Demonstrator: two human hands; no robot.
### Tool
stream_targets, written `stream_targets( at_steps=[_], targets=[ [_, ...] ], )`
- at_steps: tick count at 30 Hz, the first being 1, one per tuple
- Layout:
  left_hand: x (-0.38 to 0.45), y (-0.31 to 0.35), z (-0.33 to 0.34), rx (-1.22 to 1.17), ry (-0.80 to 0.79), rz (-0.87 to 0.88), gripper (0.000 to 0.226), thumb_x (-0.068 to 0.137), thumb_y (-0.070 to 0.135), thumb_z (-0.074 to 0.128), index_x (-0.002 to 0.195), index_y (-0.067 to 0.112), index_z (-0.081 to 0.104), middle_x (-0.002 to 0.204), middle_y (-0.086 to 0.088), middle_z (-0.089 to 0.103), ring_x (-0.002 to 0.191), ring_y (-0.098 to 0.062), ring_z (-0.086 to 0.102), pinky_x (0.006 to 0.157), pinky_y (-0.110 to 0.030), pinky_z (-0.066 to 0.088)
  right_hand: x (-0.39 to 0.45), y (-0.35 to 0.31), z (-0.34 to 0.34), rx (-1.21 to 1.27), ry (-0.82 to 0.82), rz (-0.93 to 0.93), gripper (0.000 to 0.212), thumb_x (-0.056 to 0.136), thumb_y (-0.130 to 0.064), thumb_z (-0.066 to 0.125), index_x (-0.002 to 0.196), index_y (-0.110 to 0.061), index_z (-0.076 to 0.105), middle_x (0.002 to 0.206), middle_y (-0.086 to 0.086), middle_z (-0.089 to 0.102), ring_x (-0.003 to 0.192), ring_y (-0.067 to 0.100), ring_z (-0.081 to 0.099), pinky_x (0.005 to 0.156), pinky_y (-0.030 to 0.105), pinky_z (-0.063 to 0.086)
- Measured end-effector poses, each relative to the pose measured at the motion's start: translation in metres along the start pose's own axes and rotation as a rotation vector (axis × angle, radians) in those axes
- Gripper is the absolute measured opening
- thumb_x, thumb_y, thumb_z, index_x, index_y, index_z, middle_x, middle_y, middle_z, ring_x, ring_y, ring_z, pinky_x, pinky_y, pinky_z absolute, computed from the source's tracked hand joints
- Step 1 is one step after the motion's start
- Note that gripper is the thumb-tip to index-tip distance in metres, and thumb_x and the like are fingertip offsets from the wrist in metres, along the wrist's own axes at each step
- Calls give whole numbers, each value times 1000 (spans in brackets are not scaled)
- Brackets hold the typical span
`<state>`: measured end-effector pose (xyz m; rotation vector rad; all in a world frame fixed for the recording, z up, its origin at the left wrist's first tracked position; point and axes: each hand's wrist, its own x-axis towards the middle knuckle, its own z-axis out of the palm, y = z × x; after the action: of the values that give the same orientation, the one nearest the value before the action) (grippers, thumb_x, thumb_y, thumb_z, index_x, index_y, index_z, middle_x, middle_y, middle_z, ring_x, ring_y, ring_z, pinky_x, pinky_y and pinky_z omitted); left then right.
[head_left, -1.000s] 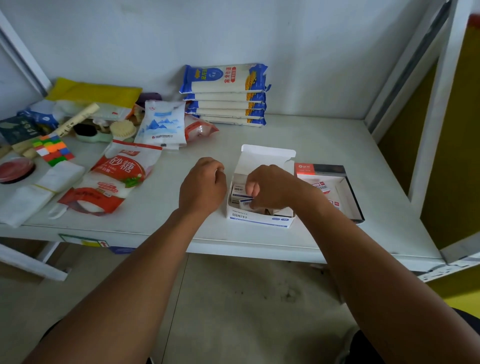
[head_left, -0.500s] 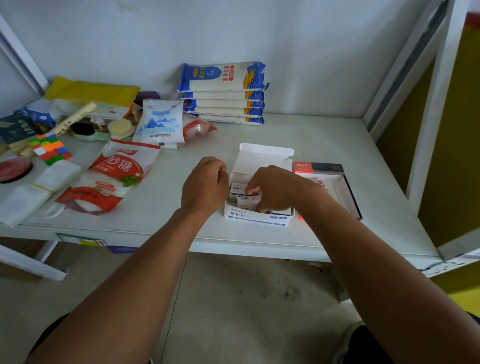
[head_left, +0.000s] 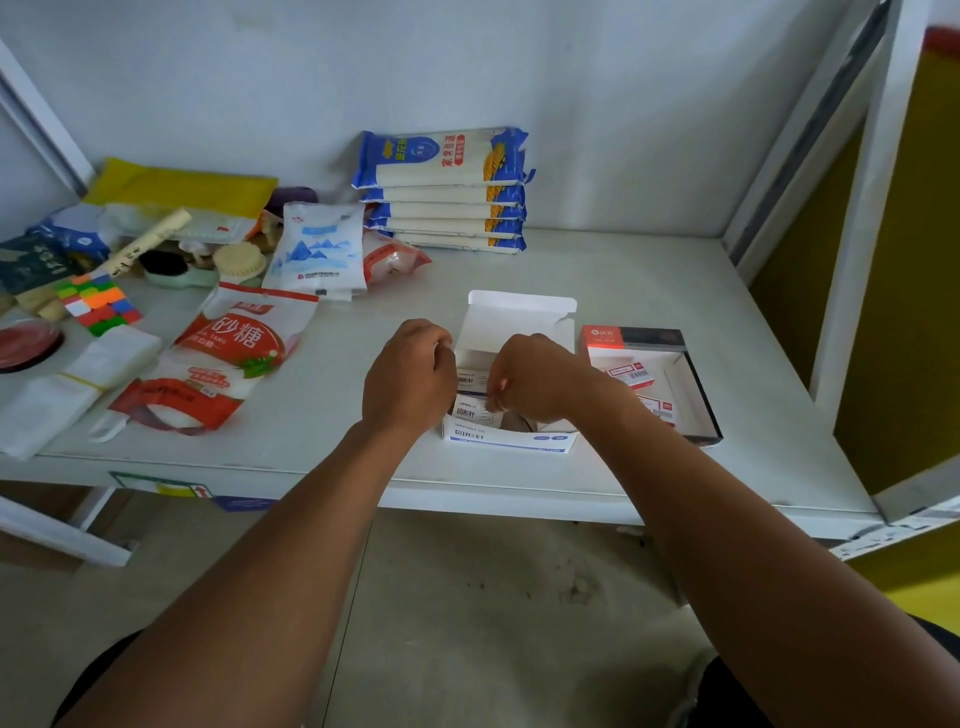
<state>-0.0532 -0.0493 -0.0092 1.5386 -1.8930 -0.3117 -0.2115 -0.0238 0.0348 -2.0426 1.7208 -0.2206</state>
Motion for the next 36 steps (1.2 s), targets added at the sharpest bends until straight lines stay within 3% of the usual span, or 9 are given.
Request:
stream_targets(
  at_steps=[6, 11, 15, 20, 23, 25, 28, 31, 36],
  targets=[
    [0, 0, 0, -5, -2, 15, 18, 94, 24, 49, 100, 13, 62, 111, -6, 63, 93, -20, 61, 77, -20, 45, 1, 3, 3, -48, -19, 57, 23, 82, -31, 74, 100, -17, 73, 114, 3, 67, 102, 28, 61, 88, 36, 52],
    [-1, 1, -1, -10, 2, 10, 17, 94, 24, 49, 100, 13, 61, 110, -6, 63, 91, -18, 59, 81, -28, 53, 5, 5, 6, 35, -110, 65, 12, 83, -22, 69, 92, -17, 76, 110, 3, 68, 103, 29, 60, 97, 44, 48],
    [-2, 0, -1, -12, -2, 15, 19, 94, 26, 49, 101, 13, 62, 109, -6, 64, 90, -17, 59, 82, -26, 51, 8, 3, 8, 42, -147, 80, 25, 88, -21, 63, 109, -11, 72, 122, 9, 65, 111, 32, 57, 101, 45, 46],
    [-2, 0, -5, -14, -3, 24, 18, 94, 21, 48, 98, 11, 63, 107, -6, 63, 88, -15, 56, 76, -24, 46, 16, 3, 26, -82, -38, 195, 43, 78, -46, 70, 109, -17, 59, 111, 3, 64, 101, 28, 60, 95, 50, 47],
    [-1, 0, -7, -14, -5, 38, 18, 92, 19, 48, 96, 11, 63, 105, -6, 63, 89, -18, 58, 73, -25, 44, 16, 3, 31, -68, 1, 208, 52, 77, -52, 71, 113, -17, 55, 112, 3, 64, 100, 29, 61, 95, 49, 47],
    [-1, 1, -8, -8, -6, 36, 18, 92, 19, 48, 95, 11, 63, 104, -6, 63, 89, -19, 59, 73, -25, 44, 16, 4, 27, -14, -29, 195, 44, 79, -47, 71, 105, -15, 57, 109, 3, 64, 97, 28, 60, 94, 44, 48],
    [0, 3, -9, 4, -4, 30, 17, 93, 19, 49, 97, 11, 63, 106, -6, 63, 90, -20, 60, 74, -25, 44, 13, 6, 7, 79, 44, 177, 24, 89, -31, 63, 95, -8, 64, 101, 6, 66, 90, 25, 60, 78, 31, 47],
    [0, 2, -8, 24, -20, 17, 16, 93, 20, 50, 99, 12, 62, 108, -6, 62, 93, -21, 61, 73, -22, 42, 3, 10, -19, 32, 161, 169, 27, 91, -25, 54, 100, -6, 70, 104, 11, 70, 96, 28, 63, 80, 32, 50],
    [-1, 3, -5, 16, -27, 26, 16, 92, 19, 49, 98, 13, 62, 107, -5, 62, 93, -20, 61, 72, -23, 44, -13, 15, -37, -176, -21, 165, 43, 78, -49, 71, 100, -12, 71, 103, 7, 68, 96, 24, 61, 86, 37, 50]
  ],
)
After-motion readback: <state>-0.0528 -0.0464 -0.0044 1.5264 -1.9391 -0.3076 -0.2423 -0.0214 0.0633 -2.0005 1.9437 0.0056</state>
